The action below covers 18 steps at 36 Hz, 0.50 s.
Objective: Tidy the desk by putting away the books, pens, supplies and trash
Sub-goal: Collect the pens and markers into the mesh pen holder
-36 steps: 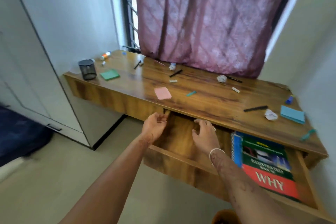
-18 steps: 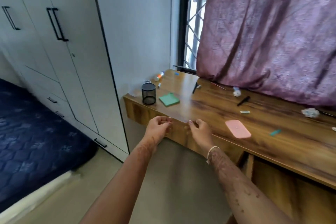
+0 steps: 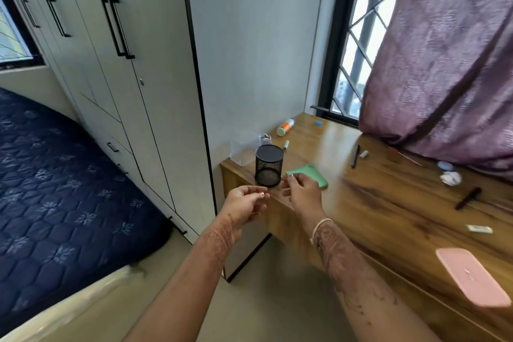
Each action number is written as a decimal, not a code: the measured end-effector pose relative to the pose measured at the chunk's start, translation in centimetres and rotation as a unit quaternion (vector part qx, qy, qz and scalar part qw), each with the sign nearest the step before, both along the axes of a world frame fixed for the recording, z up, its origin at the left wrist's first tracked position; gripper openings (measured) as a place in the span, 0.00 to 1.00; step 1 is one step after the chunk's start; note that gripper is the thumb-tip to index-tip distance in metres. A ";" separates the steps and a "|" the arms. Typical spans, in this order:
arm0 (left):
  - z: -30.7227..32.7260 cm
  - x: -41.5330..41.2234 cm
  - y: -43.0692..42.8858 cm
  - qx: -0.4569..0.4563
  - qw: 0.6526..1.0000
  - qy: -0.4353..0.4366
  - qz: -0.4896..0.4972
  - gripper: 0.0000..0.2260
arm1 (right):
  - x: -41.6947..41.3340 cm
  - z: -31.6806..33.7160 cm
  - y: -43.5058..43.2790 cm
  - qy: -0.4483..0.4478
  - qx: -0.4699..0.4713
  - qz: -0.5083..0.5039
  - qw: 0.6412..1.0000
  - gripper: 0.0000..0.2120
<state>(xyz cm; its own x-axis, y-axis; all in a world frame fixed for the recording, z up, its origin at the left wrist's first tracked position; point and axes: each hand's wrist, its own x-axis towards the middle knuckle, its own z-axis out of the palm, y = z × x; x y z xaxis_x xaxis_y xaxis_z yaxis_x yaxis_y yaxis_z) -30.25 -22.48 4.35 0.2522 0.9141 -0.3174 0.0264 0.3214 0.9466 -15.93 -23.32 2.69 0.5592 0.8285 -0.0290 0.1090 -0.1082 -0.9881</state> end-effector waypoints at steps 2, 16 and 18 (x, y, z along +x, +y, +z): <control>-0.3 0.1 2.3 -0.006 1.000 0.006 0.005 0.07 | 0.2 -0.1 2.7 -0.057 0.001 -0.011 0.998 0.07; -2.1 2.5 13.0 -0.060 0.998 0.010 0.015 0.07 | 2.3 -1.7 15.1 -0.366 -0.101 0.094 0.920 0.37; -2.6 2.8 14.1 -0.067 0.998 0.006 0.017 0.05 | 2.4 -1.8 15.5 -0.381 -0.089 0.094 0.916 0.34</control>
<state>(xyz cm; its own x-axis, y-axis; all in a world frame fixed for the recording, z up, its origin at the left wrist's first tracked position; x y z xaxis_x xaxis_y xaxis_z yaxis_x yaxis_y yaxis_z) -27.43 -8.38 1.79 0.2176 0.8710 -0.4405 0.0244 0.4463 0.8945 -13.49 -7.78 0.89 0.3217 0.9323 0.1652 0.7920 -0.1694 -0.5865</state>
